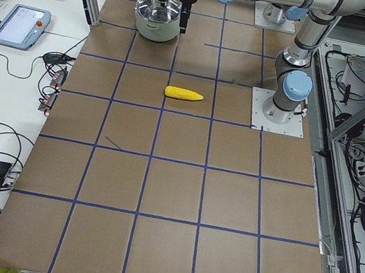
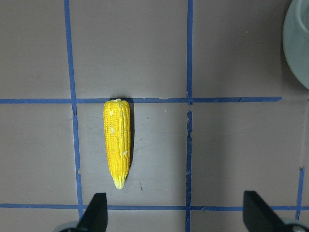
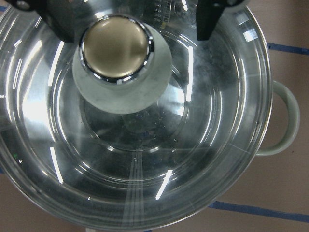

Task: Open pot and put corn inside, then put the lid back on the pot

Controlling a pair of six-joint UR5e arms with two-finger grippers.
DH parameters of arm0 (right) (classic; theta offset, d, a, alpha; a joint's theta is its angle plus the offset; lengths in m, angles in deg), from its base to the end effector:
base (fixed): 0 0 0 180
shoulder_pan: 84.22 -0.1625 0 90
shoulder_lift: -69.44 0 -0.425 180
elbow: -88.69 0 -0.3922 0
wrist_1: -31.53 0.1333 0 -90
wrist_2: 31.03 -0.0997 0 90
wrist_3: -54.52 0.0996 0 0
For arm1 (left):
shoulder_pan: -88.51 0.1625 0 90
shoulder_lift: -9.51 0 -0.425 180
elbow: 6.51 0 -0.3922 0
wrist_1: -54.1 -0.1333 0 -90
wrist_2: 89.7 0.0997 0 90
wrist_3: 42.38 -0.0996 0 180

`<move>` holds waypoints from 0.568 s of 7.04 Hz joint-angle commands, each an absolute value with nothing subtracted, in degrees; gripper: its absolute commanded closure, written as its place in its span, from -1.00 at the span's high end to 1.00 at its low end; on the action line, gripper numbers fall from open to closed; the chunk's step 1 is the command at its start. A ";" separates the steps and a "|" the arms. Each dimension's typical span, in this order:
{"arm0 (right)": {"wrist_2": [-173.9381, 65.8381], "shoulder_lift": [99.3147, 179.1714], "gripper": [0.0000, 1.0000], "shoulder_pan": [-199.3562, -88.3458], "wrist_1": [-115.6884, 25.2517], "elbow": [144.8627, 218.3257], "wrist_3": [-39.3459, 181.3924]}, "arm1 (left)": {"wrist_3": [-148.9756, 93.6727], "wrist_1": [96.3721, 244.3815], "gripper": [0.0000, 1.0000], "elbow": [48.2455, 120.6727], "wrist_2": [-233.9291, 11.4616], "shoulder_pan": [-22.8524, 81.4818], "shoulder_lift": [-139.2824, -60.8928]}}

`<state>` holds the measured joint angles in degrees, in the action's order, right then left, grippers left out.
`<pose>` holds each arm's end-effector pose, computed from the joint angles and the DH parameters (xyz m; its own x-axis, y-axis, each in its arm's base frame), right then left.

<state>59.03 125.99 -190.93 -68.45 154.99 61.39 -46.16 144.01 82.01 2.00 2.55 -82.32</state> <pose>0.3348 -0.6522 0.3515 -0.9853 -0.1709 0.0006 -0.1709 0.9853 -0.0041 -0.0944 -0.5129 0.4849 -0.9996 -0.0044 -0.0293 -0.0046 1.0000 0.0065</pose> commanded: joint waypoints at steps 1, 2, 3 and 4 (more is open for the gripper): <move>59.06 125.95 0.70 -191.01 -68.49 155.66 61.20 | -46.16 144.01 1.00 82.00 1.97 2.55 -82.25; 58.97 125.69 0.68 -190.83 -68.58 155.22 61.20 | -46.16 144.01 1.00 81.91 1.97 2.55 -82.34; 58.97 125.16 0.68 -190.66 -68.93 154.52 61.38 | -46.16 143.92 1.00 81.91 1.97 2.55 -82.34; 58.97 124.29 0.68 -190.66 -68.93 153.13 61.38 | -46.16 144.01 1.00 81.91 1.88 2.55 -82.34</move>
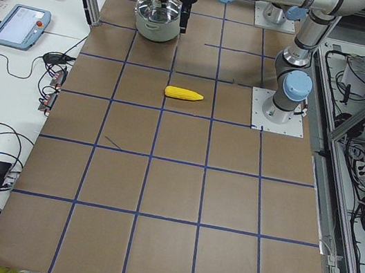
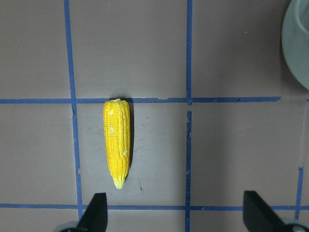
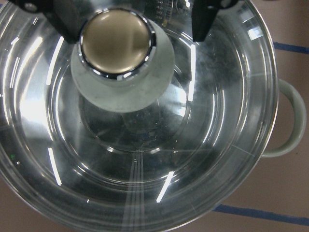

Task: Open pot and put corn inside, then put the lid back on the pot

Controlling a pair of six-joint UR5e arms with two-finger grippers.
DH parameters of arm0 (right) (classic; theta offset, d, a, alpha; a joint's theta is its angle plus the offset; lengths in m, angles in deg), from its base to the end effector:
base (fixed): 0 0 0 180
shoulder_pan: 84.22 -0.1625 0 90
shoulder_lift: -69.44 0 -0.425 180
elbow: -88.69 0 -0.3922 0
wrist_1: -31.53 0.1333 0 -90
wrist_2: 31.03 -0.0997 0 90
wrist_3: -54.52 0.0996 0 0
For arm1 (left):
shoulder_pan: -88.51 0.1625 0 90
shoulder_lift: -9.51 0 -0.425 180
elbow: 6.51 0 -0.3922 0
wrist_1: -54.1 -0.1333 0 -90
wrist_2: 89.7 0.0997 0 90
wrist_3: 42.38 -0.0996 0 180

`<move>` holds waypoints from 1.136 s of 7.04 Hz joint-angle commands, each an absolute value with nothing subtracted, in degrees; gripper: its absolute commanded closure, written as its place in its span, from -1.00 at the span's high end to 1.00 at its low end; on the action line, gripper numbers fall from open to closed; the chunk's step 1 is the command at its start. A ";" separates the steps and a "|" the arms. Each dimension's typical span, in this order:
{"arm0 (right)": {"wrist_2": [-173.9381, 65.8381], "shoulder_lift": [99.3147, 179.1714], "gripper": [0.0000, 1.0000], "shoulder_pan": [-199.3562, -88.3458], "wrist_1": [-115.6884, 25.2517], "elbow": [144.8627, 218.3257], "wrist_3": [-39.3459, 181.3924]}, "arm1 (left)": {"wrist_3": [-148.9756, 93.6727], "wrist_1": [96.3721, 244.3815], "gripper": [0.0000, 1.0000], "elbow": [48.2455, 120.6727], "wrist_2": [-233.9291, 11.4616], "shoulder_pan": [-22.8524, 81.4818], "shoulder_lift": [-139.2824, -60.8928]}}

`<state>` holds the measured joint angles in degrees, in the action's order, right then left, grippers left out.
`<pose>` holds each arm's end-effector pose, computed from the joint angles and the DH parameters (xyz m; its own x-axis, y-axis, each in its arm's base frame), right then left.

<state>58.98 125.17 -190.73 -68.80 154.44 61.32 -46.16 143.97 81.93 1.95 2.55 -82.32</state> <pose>0.3340 -0.6580 0.3464 -0.9857 -0.1687 -0.0005 -0.1687 0.9857 -0.0054 -0.0945 -0.5132 0.4856 -0.9996 -0.0044 -0.0286 -0.0046 1.0000 0.0043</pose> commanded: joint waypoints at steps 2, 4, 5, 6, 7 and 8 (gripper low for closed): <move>59.06 123.05 0.68 -190.57 -69.10 151.71 61.12 | -46.25 143.92 1.00 81.91 1.88 2.55 -82.25; 60.81 122.87 0.63 -190.30 -69.19 151.70 60.85 | -46.25 143.92 1.00 82.00 1.88 2.55 -82.25; 60.82 122.87 0.49 -190.39 -69.19 151.70 60.85 | -46.34 143.92 1.00 82.00 1.88 2.55 -82.16; 60.90 122.87 0.21 -190.30 -68.93 151.70 60.85 | -46.42 144.01 1.00 82.00 1.88 2.55 -82.16; 60.91 122.87 0.09 -190.30 -68.76 151.62 60.94 | -46.51 144.01 1.00 82.00 1.88 2.55 -82.16; 60.91 122.87 0.08 -190.30 -68.75 151.53 61.03 | -46.51 144.01 1.00 82.00 1.88 2.55 -82.08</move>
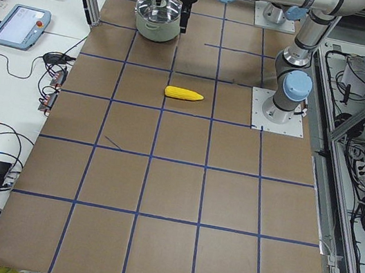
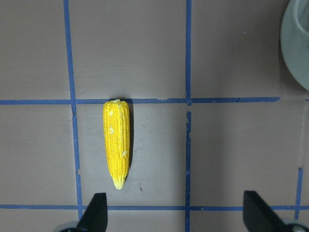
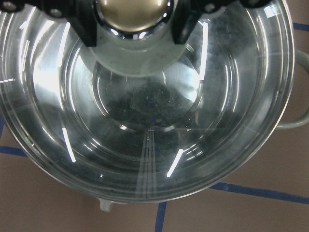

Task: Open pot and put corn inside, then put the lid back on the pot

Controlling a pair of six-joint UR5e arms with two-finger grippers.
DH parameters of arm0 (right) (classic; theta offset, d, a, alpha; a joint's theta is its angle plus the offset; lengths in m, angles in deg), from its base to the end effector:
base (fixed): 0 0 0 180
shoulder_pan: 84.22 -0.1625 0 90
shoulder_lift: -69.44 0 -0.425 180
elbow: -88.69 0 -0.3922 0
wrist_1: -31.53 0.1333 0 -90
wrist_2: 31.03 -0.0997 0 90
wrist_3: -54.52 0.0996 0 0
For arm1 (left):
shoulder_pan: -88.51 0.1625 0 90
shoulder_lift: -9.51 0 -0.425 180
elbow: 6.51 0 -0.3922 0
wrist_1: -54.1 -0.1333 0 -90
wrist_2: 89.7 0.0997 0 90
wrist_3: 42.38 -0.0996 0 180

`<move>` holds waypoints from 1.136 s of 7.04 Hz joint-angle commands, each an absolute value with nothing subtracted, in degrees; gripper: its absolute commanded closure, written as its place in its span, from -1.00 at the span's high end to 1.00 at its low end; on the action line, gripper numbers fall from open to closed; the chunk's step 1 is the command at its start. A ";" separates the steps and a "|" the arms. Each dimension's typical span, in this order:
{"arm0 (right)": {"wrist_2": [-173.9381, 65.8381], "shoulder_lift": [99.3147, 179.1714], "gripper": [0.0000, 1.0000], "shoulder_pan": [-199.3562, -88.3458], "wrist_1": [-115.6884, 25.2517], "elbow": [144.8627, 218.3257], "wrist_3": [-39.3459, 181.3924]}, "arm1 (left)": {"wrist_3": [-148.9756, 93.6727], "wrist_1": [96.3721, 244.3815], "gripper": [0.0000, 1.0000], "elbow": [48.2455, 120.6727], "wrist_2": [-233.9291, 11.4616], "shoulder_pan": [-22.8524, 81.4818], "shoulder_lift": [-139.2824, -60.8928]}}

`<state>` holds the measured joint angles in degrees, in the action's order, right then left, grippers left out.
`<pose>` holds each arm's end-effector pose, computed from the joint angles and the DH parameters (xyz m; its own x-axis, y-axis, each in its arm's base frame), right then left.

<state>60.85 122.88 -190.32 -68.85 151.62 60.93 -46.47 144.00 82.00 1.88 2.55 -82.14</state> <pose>0.3305 -0.6761 0.3412 -0.9854 -0.1677 0.0309 -0.1683 0.9855 -0.0191 -0.0947 -0.5120 0.4866 -0.9996 0.0009 -0.0274 0.0008 1.0000 0.0030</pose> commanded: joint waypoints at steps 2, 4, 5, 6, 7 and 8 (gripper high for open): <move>60.91 123.13 -0.03 -190.39 -68.32 150.31 60.94 | -46.60 144.01 1.00 81.91 1.88 2.55 -81.81; 60.91 123.49 -0.24 -190.39 -63.51 146.98 60.76 | -46.69 144.01 1.00 81.64 1.88 2.73 -81.73; 60.91 124.18 -0.31 -189.61 -59.22 144.70 58.85 | -46.69 144.01 1.00 81.99 1.88 2.64 -81.55; 60.99 125.41 -0.39 -187.60 -54.82 142.06 54.30 | -46.78 143.92 1.00 82.34 1.97 2.73 -81.72; 60.91 125.86 -0.40 -183.40 -51.13 138.99 51.30 | -48.17 143.92 1.00 82.52 1.97 3.16 -82.16; 60.82 126.12 -0.40 -179.71 -49.52 136.87 46.48 | -51.75 143.92 1.00 83.83 1.88 3.78 -82.08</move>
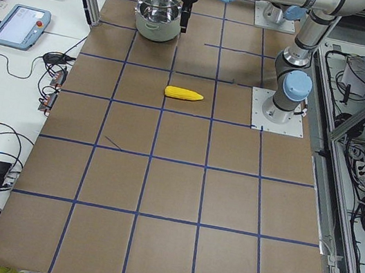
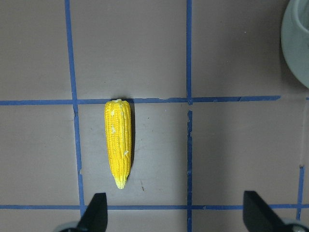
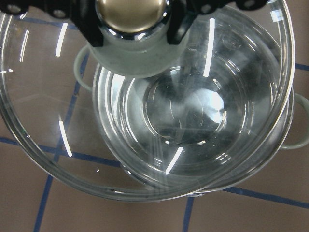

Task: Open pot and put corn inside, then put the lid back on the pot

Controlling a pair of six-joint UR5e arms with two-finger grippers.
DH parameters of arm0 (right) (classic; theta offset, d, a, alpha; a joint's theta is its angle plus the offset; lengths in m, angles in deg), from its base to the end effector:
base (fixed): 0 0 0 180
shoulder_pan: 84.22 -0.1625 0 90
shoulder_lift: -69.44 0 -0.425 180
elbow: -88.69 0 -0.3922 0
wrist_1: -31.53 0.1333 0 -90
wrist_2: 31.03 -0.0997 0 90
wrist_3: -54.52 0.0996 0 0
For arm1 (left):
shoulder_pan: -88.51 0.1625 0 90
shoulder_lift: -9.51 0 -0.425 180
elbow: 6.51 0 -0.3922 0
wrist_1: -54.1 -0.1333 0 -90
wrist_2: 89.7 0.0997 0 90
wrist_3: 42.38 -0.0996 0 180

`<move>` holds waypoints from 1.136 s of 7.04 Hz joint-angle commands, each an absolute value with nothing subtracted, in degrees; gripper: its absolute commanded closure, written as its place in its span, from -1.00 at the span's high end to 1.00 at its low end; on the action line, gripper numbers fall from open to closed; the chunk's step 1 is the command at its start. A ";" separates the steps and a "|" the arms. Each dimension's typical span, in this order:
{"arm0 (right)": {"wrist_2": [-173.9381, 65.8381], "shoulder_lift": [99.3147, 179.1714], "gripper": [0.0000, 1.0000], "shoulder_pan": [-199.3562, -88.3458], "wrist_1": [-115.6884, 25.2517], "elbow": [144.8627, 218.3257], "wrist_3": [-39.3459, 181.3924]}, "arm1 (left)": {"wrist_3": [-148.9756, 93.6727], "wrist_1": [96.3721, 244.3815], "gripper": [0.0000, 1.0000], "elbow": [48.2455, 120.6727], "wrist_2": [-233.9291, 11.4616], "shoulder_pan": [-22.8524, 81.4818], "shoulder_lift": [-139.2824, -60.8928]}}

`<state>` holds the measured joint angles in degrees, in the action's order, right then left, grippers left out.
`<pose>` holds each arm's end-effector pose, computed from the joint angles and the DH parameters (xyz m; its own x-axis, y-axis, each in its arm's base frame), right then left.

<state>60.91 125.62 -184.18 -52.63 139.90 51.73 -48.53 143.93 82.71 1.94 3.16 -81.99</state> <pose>0.2534 -0.6920 0.4485 -0.9747 -0.2211 0.0331 -0.2206 0.9752 0.0168 -0.0893 -0.5110 0.4819 -0.9993 0.0265 -0.0274 0.0261 0.9996 0.0126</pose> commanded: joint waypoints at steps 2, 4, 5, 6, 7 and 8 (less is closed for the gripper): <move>60.82 126.21 -0.53 -174.16 -49.33 135.80 43.46 | -57.30 136.52 1.00 91.53 1.36 8.77 -82.16; 60.21 125.51 -0.54 -169.15 -50.12 135.62 41.87 | -62.15 125.95 1.00 99.71 1.36 10.20 -82.77; 60.03 125.34 -0.54 -167.64 -50.21 135.62 41.00 | -64.94 120.51 1.00 102.71 1.44 10.90 -84.95; 60.03 125.33 -0.54 -167.54 -50.73 135.62 41.07 | -68.28 116.97 1.00 104.48 1.44 12.56 -86.72; 60.03 125.16 -0.54 -167.54 -50.91 135.71 41.07 | -69.61 116.33 1.00 105.28 1.36 13.96 -88.21; 60.03 124.46 -0.54 -167.37 -51.26 135.80 41.07 | -69.37 114.67 1.00 106.42 1.35 14.07 -90.23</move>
